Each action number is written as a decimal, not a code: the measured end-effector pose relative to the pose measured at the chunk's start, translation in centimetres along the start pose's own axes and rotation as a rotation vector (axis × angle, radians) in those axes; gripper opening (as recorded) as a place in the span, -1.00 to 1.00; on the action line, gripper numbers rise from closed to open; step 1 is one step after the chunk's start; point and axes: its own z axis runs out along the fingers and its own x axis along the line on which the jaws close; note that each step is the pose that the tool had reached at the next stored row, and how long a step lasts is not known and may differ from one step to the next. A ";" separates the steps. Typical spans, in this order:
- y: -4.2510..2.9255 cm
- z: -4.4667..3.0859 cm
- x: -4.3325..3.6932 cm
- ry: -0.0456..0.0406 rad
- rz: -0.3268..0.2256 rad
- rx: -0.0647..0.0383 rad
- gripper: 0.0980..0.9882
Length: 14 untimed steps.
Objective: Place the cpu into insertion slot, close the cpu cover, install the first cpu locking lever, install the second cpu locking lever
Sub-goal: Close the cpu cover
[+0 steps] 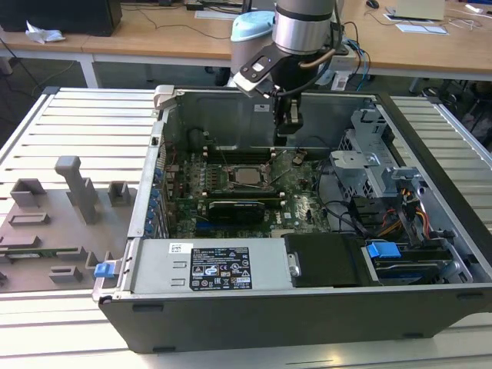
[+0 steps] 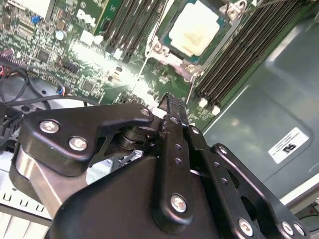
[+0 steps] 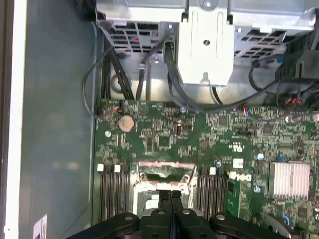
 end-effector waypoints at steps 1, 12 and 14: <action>0.43 0.00 -0.01 0.0000 0.000 0.000 -0.98; 3.31 0.01 -0.09 -0.0001 0.000 0.001 -0.98; 3.88 0.02 -0.10 0.0000 0.000 0.001 -0.98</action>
